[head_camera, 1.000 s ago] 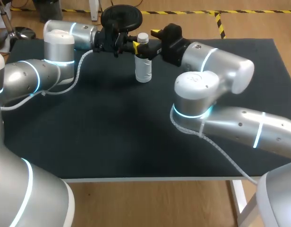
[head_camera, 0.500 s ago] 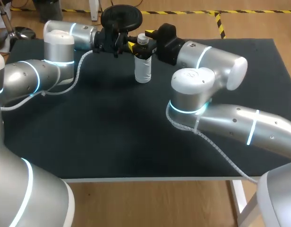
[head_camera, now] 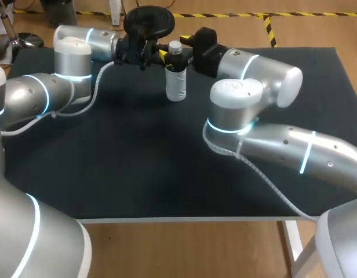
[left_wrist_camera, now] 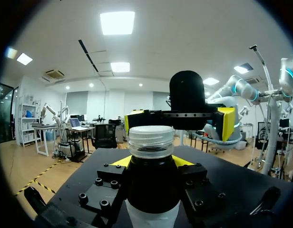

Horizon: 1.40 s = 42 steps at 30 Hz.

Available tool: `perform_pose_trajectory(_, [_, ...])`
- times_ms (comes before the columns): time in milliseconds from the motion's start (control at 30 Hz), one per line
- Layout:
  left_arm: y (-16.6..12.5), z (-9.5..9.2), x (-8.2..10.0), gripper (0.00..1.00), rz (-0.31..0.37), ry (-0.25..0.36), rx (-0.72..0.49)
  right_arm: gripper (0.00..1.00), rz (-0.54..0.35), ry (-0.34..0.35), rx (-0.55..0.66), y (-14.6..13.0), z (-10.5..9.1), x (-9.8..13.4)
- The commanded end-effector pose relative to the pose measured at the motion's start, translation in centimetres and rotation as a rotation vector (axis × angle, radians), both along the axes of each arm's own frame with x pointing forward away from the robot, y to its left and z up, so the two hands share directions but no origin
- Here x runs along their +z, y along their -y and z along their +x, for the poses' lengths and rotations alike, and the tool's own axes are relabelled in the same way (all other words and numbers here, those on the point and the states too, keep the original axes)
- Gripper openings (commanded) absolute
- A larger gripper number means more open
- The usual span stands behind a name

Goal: Unscrew the bottle cap

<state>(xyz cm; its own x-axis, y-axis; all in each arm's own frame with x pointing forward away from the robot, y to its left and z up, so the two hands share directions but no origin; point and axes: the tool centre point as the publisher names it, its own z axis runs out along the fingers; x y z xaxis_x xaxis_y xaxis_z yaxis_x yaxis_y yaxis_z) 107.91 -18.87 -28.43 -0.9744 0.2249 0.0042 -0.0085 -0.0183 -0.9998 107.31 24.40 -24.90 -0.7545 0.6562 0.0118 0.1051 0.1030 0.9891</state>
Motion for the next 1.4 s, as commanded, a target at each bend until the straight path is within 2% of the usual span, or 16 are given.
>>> perform_pose_trajectory(33, [0.0,0.3,0.0,0.0,0.001,0.0,-0.007,1.0,-0.002,0.0,0.0,-0.2,0.8,-0.3])
perform_pose_trajectory(500, [0.0,0.3,0.0,0.0,0.001,0.0,-0.007,1.0,0.018,-0.005,0.004,-0.1,1.4,-0.3])
perform_pose_trajectory(533, [0.0,0.3,0.0,0.0,0.001,0.0,-0.007,0.94,0.019,-0.005,0.004,-0.1,1.4,-0.3])
perform_pose_trajectory(567, [0.0,0.3,0.0,0.0,0.001,0.0,-0.007,0.81,0.02,-0.006,0.003,0.0,1.4,-0.3])
perform_pose_trajectory(600, [0.0,0.3,0.0,0.0,0.001,0.0,-0.007,0.61,0.021,-0.006,0.003,0.0,1.4,-0.3])
perform_pose_trajectory(633, [0.0,0.3,0.0,0.0,0.001,0.0,-0.007,0.49,0.021,-0.007,0.003,0.0,1.4,-0.4])
perform_pose_trajectory(767, [0.0,0.3,0.0,0.0,0.001,0.0,-0.007,0.4,0.022,-0.01,0.005,0.0,1.5,-0.4])
perform_pose_trajectory(833, [0.0,0.3,0.0,0.0,0.001,0.0,-0.007,0.26,0.021,-0.011,0.007,0.1,1.5,-0.5])
perform_pose_trajectory(867, [0.0,0.3,0.0,0.0,0.001,0.0,-0.007,0.25,0.022,-0.012,0.007,0.2,1.5,-0.6])
perform_pose_trajectory(967, [0.0,0.3,0.0,0.0,0.001,0.0,-0.007,0.0,0.022,-0.013,0.008,0.2,1.6,-0.7])
perform_pose_trajectory(1233, [0.0,0.3,0.0,0.0,0.001,0.0,-0.007,0.0,0.024,-0.014,0.053,0.6,1.8,-1.0])
perform_pose_trajectory(1400, [0.0,0.3,0.0,0.0,0.001,0.0,-0.007,0.0,0.056,0.019,0.198,0.8,2.2,-1.3])
